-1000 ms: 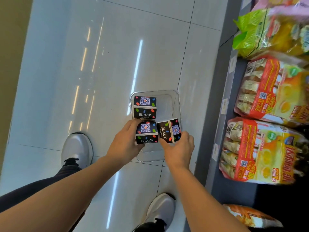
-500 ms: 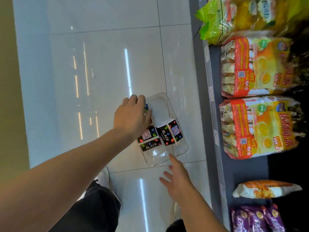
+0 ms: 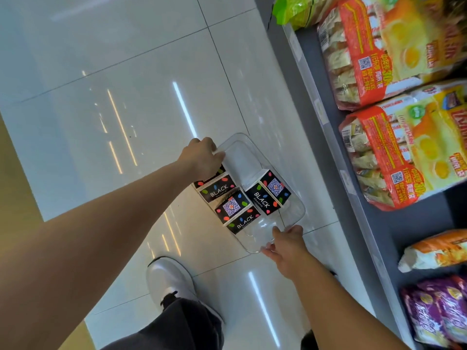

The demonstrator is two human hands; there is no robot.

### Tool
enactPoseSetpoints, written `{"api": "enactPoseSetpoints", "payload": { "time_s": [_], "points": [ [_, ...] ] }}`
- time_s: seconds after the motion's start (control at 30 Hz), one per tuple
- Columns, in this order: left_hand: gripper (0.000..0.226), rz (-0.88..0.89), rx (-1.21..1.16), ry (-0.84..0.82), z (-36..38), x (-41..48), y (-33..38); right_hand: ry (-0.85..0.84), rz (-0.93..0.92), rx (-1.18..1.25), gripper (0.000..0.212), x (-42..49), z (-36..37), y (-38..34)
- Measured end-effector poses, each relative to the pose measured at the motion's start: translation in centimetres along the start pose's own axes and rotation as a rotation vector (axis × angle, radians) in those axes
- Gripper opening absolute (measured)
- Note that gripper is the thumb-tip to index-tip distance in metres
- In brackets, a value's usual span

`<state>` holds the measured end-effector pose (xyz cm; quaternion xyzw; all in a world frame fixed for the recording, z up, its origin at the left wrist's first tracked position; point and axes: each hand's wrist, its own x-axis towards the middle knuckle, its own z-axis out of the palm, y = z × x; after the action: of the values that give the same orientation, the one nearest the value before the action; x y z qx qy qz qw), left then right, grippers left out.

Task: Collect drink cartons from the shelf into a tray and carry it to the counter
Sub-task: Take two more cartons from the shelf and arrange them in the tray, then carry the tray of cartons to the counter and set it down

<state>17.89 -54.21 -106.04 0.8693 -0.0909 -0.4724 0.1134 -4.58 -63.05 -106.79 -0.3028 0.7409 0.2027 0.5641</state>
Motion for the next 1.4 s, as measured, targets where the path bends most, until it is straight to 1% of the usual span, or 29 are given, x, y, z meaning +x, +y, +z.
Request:
{"api": "enactPoseSetpoints", "payload": {
  "time_s": [0.1, 0.17, 0.27, 0.4, 0.5, 0.63, 0.73, 0.83, 0.93, 1.0, 1.07, 1.17, 1.23, 1.27, 1.33, 1.4],
  "points": [
    [0.034, -0.029, -0.097, -0.003, 0.1, -0.5, -1.5, 0.031, -0.088, -0.114, 0.029, 0.4, -0.5, -0.5],
    [0.028, -0.057, -0.15, 0.014, 0.3, -1.9, -2.8, 0.067, -0.168, -0.221, 0.024, 0.2, -0.8, -0.5],
    [0.026, -0.103, -0.197, 0.059, 0.3, -4.6, -4.0, 0.129, -0.278, -0.351, 0.017, -0.9, -1.1, -1.1],
    [0.028, -0.236, -0.284, 0.1, -0.9, -8.2, -4.8, 0.163, -0.479, -0.518, 0.01, -4.4, -1.0, -2.4],
    [0.028, -0.279, -0.37, 0.158, -3.0, -12.2, -5.2, 0.151, -0.631, -0.646, 0.01, -9.1, -1.3, -4.1],
    [0.024, -0.247, -0.489, 0.236, -6.8, -18.9, -5.2, 0.149, -0.85, -0.795, 0.01, -16.6, -2.1, -7.1],
    [0.024, -0.197, -0.449, 0.333, -10.5, -24.6, -3.9, 0.151, -0.998, -0.855, 0.003, -23.6, -3.1, -9.6],
    [0.024, -0.143, -0.399, 0.424, -15.0, -31.7, -1.5, 0.171, -1.079, -0.877, 0.003, -32.2, -5.1, -11.3],
    [0.025, -0.083, -0.388, 0.518, -19.9, -39.4, 1.2, 0.179, -1.191, -0.858, 0.013, -40.8, -7.6, -12.8],
    [0.023, -0.047, -0.382, 0.582, -22.7, -45.1, 3.2, 0.172, -1.264, -0.841, 0.018, -47.0, -10.1, -13.1],
    [0.026, -0.02, -0.359, 0.656, -25.0, -50.8, 5.1, 0.156, -1.344, -0.832, 0.022, -53.1, -12.7, -13.2],
    [0.029, 0.028, -0.34, 0.751, -27.6, -58.4, 7.2, 0.202, -1.435, -0.809, 0.019, -61.1, -16.9, -12.6],
    [0.026, 0.049, -0.341, 0.776, -28.9, -63.0, 8.7, 0.202, -1.45, -0.777, 0.012, -65.5, -19.5, -11.4],
    [0.026, 0.064, -0.352, 0.776, -29.4, -64.9, 9.4, 0.201, -1.457, -0.766, 0.013, -67.2, -20.5, -10.7],
    [0.024, 0.1, -0.342, 0.77, -31.1, -68.8, 10.8, 0.232, -1.482, -0.71, 0.023, -70.8, -22.7, -9.3],
    [0.025, 0.135, -0.317, 0.763, -32.1, -71.5, 11.7, 0.26, -1.471, -0.665, 0.022, -73.8, -24.5, -7.6]
  ]
}}
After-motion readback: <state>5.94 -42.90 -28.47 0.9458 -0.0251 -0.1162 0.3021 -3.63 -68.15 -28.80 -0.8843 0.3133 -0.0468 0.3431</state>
